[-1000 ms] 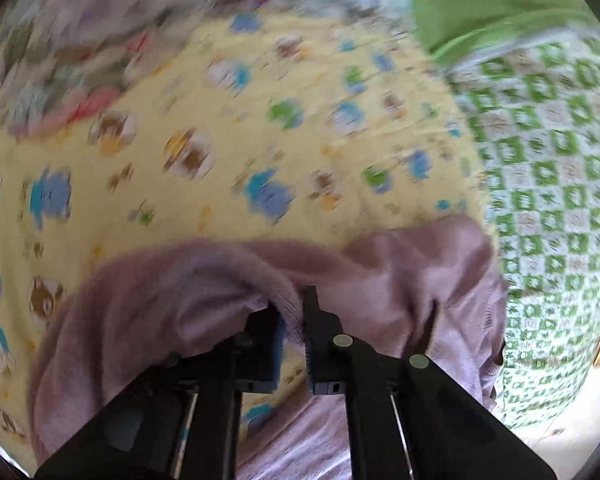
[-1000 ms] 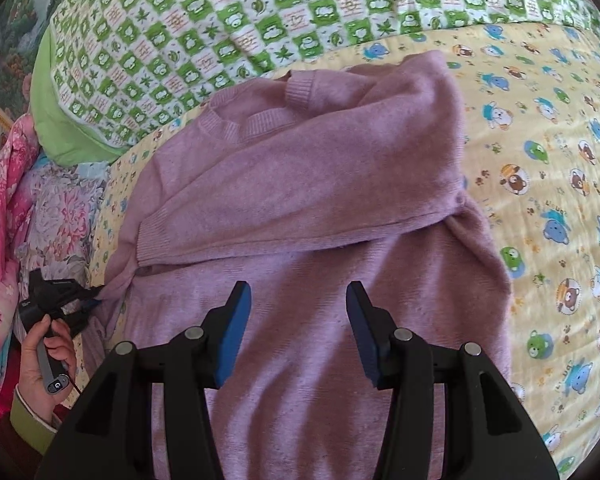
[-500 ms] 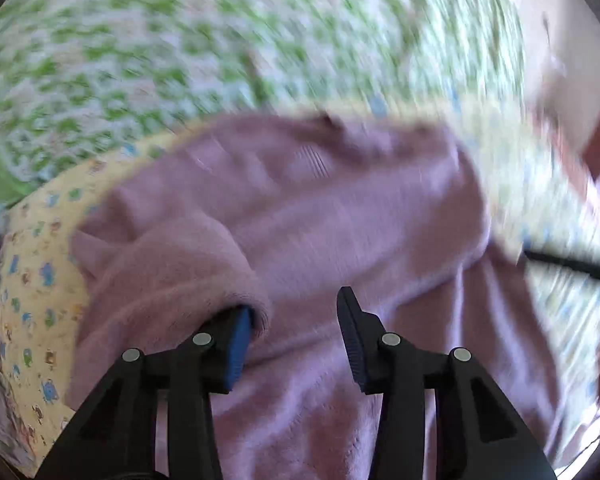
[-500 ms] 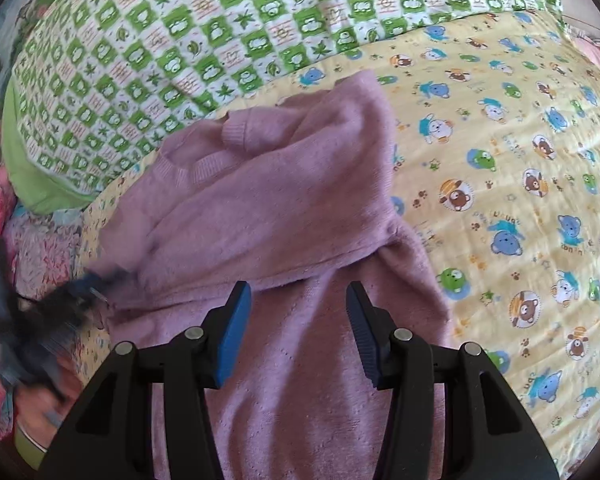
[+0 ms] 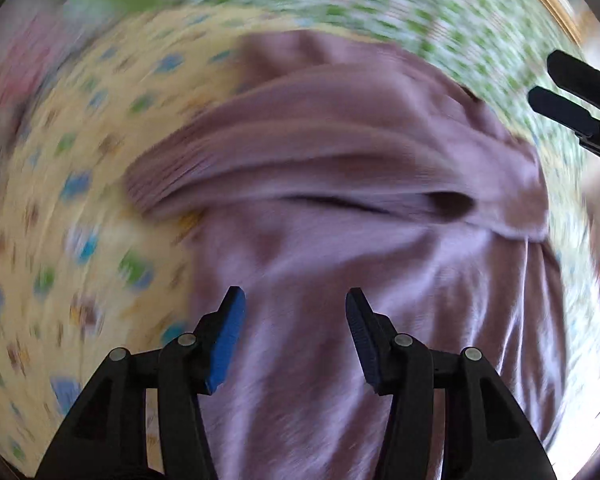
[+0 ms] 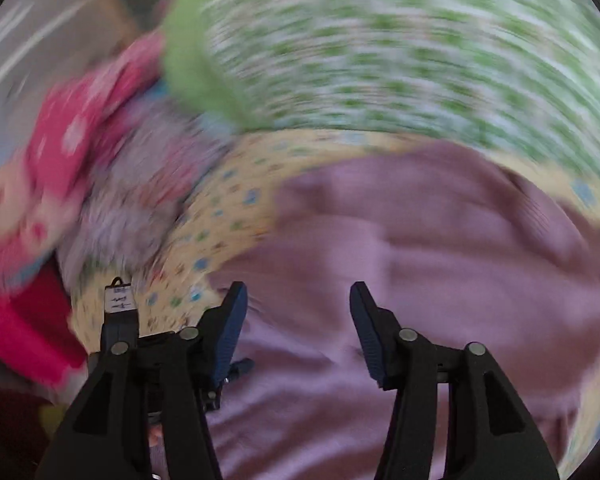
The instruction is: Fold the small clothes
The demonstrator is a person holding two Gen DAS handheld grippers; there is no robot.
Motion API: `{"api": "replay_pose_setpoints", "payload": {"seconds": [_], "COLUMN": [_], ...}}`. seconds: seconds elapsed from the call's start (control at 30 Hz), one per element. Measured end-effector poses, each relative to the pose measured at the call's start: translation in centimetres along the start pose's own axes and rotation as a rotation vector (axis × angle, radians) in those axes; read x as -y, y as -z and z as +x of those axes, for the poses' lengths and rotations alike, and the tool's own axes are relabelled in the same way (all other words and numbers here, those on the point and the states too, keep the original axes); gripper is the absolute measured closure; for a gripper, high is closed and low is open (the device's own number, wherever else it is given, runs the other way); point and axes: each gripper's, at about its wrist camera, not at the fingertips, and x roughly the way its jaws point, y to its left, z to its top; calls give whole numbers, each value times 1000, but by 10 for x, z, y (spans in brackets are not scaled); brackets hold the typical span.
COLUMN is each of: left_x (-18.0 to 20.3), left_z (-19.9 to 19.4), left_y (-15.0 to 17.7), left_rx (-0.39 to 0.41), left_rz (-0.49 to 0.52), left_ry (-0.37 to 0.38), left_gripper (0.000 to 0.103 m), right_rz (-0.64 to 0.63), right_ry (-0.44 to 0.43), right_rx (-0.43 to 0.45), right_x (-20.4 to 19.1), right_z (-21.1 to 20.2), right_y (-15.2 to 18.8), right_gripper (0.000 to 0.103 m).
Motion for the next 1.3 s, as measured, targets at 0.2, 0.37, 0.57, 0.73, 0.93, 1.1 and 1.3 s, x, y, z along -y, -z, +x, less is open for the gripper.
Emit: {"api": "replay_pose_setpoints", "payload": {"seconds": [0.2,0.37,0.57,0.73,0.93,1.1,1.3], "left_x": [-44,-53,-20,14,31,27,22], "left_z": [-5,-7,-1,22,47,48,61], "left_y": [12,10,-32,-69,-73,-49,-67], "left_rx": [-11,-19,27,28,-28,-55,-5], "left_rz": [-125,-123,-29,60,150,227,161], "left_ry": [14,16,25,-16,-53,-74,-256], "left_gripper": [49,49,46,45,44,42,40], "right_rz": [-386,-438,37,444,770,776,741], "right_ry": [-9,68,-14,164,314,302,450], "right_rx": [-197,-303,116,322,98,171,159], "right_x": [-80,-73,12,127,204,203,220], "right_z": [119,165,20,-74,-77,-85,-84], "right_y": [-5,5,-25,40,145,154,140], "right_gripper": [44,98,99,95,75,51,50]}}
